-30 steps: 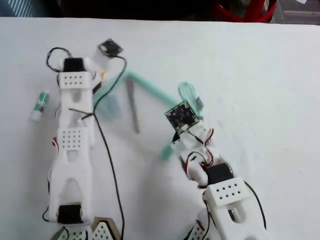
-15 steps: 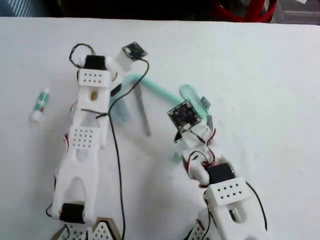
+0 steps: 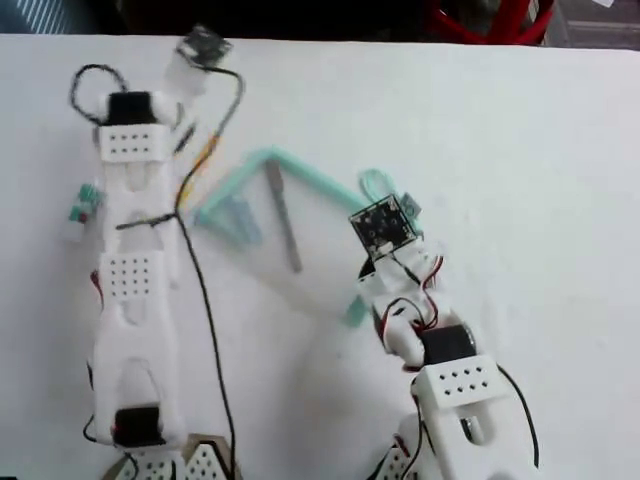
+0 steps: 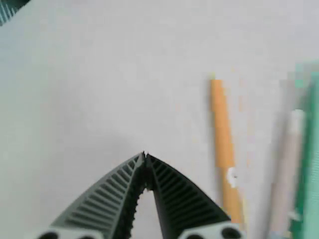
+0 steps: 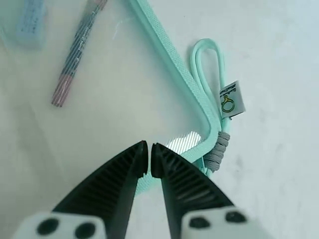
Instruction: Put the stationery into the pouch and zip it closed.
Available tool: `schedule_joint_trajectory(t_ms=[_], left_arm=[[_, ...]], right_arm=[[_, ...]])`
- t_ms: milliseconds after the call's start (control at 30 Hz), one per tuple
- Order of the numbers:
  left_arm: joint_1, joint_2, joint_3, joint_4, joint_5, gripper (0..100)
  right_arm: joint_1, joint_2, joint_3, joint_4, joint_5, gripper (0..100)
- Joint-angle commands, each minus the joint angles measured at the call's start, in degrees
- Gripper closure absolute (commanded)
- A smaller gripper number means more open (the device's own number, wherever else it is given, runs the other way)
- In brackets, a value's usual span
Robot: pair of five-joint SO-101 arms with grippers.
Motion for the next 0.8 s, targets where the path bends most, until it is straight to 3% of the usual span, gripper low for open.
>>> schedule_joint_trajectory(t_ms=[0,100,233,567,700,767], left_arm=[[-2.9,2.8,4.5,-6.9,0.2,98],[-2.7,6.0,5.5,-9.5,-0.8,98],[0.6,8.8,6.1,-10.7,-11.3,98],[11.2,10.2,3.9,3.9,-23.6,98],[15.2,10.4,-2.5,14.2,-25.3,98],[16.0,10.6,-3.5,14.5,-25.0,98]], right_arm=[[0.6,-0.4,-1.8,-0.3,-0.4,97.5],[0.1,-0.4,-1.8,-0.3,-0.4,97.5],[0.1,-0.4,-1.8,-0.3,-0.4,97.5],[0.2,-0.4,-1.8,-0.3,-0.4,97.5],[0.2,-0.4,-1.8,-0.3,-0.4,97.5],[0.3,-0.4,-1.8,-0.3,-0.4,97.5]])
